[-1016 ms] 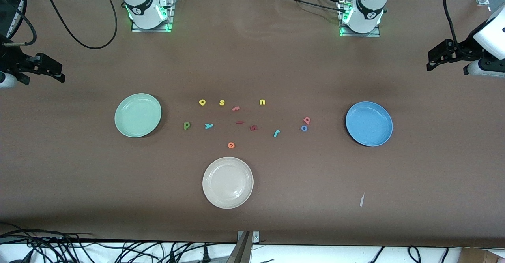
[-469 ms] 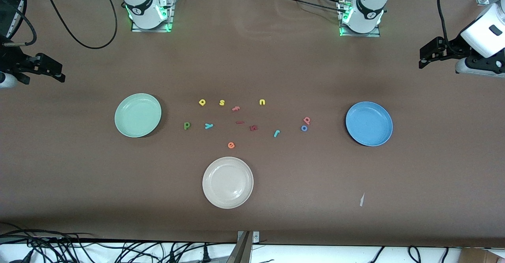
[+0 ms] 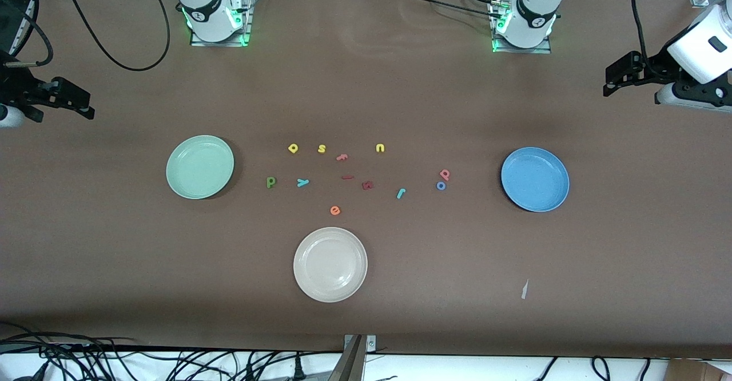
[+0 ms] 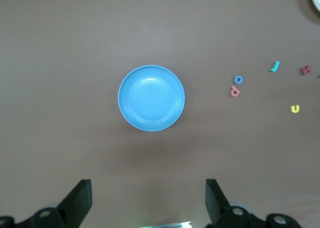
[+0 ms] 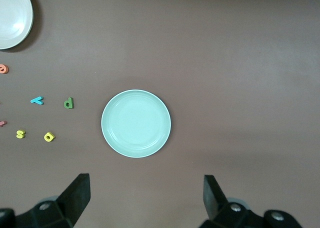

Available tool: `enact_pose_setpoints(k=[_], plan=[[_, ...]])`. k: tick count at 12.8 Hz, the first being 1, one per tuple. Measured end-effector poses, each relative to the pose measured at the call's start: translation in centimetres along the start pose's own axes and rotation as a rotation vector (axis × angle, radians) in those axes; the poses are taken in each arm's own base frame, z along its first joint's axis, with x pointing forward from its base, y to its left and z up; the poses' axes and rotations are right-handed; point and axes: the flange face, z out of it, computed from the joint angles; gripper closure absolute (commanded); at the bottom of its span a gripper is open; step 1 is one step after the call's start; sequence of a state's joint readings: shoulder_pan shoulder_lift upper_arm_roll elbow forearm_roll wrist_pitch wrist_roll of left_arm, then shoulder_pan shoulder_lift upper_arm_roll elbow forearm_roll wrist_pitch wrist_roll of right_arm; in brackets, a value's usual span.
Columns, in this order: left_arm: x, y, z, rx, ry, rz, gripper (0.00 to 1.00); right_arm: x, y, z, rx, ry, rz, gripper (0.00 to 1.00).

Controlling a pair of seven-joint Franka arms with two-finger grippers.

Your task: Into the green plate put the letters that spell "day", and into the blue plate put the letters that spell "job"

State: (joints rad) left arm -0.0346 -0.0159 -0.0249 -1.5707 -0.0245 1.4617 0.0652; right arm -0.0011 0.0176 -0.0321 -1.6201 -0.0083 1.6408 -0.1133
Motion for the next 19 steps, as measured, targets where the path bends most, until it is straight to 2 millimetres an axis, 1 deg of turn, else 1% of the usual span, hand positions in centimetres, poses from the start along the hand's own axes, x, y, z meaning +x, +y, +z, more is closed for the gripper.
enact_pose_setpoints(k=[3,5,7,8,9,10,11,12,13,14,15,16,17,18,19], plan=[[0.5,-0.1,0.9,-0.002,-0.019,-0.001,0.00,0.0,0.0,0.1,0.000,-0.002,0.000,0.00],[0.9,0.6,1.5,-0.002,-0.030,0.012,0.00,0.1,-0.1,0.6,0.002,-0.022,-0.001,0.00],[1.4,1.0,2.0,-0.002,-0.035,0.021,0.00,0.2,-0.5,2.1,0.008,-0.077,-0.009,0.00],[1.6,1.1,2.1,-0.001,-0.027,0.023,0.00,0.6,-1.0,3.4,0.012,-0.112,-0.017,0.00],[1.9,1.3,2.1,0.000,-0.013,0.026,0.00,1.1,-1.8,5.4,0.016,-0.157,-0.033,0.00],[2.1,1.7,2.2,0.001,-0.007,0.034,0.00,1.9,-3.1,8.2,0.018,-0.208,-0.055,0.00],[2.5,2.3,2.7,0.002,-0.006,0.045,0.00,2.8,-4.8,11.2,0.018,-0.255,-0.084,0.00],[3.0,3.2,3.7,0.003,-0.007,0.061,0.00,3.8,-7.0,14.0,0.013,-0.282,-0.113,0.00],[3.7,4.5,5.2,0.005,-0.003,0.084,0.00,4.9,-9.4,16.6,0.003,-0.285,-0.122,0.00],[4.4,5.7,6.8,0.007,0.010,0.103,0.00,5.7,-11.4,18.7,-0.006,-0.275,-0.119,0.00],[5.0,6.6,8.4,0.008,0.021,0.117,0.00,6.5,-13.4,20.7,-0.012,-0.258,-0.109,0.05],[5.4,7.2,9.9,0.007,0.022,0.125,0.00,7.1,-15.2,22.6,-0.011,-0.238,-0.089,0.08],[5.8,7.8,11.1,0.003,0.023,0.127,0.00,7.7,-16.9,24.6,-0.001,-0.211,-0.062,0.08],[6.2,8.6,12.2,-0.002,0.024,0.123,0.00,8.4,-18.6,26.5,0.009,-0.177,-0.030,0.12],[6.7,9.7,13.3,-0.004,0.027,0.124,0.00,8.8,-20.5,28.6,0.011,-0.146,0.010,0.18]])
